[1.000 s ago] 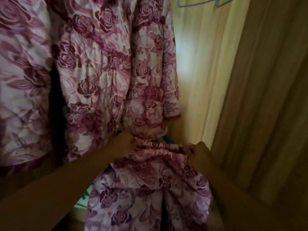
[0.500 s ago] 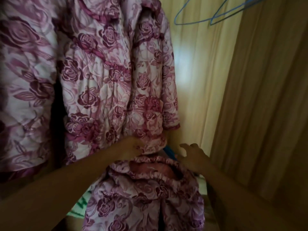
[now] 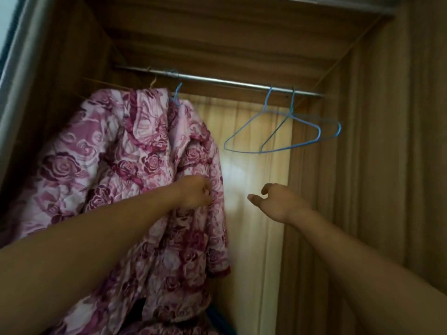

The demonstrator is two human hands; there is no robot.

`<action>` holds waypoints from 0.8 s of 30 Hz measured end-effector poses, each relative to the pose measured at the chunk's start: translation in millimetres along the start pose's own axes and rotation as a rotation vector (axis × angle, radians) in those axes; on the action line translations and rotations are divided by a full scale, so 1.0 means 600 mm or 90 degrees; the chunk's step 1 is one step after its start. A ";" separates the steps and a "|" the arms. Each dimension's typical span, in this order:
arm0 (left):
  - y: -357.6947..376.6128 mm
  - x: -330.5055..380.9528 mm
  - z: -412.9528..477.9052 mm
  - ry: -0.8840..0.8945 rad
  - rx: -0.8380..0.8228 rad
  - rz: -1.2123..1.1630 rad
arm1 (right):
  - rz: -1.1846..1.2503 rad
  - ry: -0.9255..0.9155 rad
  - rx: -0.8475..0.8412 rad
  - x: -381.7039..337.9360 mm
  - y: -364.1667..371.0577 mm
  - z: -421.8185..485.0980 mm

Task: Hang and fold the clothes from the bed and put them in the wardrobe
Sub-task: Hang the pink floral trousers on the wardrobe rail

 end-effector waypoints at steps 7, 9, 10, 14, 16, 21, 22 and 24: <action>-0.054 0.048 0.023 0.057 0.075 -0.017 | 0.566 0.086 0.325 0.038 -0.122 -0.015; -0.060 0.052 0.027 0.067 0.088 -0.037 | 0.727 0.032 0.382 0.041 -0.147 -0.012; -0.064 0.053 0.030 0.072 0.097 -0.035 | 0.767 0.008 0.389 0.040 -0.158 -0.008; -0.081 0.050 0.039 0.077 0.119 -0.053 | 0.750 -0.037 0.367 0.018 -0.189 0.014; -0.085 0.049 0.042 0.081 0.123 -0.054 | 0.723 -0.029 0.356 0.007 -0.197 0.022; -0.092 0.035 0.037 0.089 0.160 -0.033 | 0.310 0.073 0.476 0.001 -0.221 0.018; -0.093 0.029 0.036 0.087 0.168 -0.022 | 0.159 0.093 0.487 0.001 -0.224 0.014; -0.093 0.020 0.034 0.089 0.174 -0.002 | -0.042 0.117 0.460 0.005 -0.227 0.012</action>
Point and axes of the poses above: each hand's wrist, its own z-axis towards the middle knuckle, its own y-axis out of the palm, x = y × z, the point moved 3 cm from there along z, towards the middle knuckle, and after that the axes turned 9 degrees about -x, right-handed, at the moved point
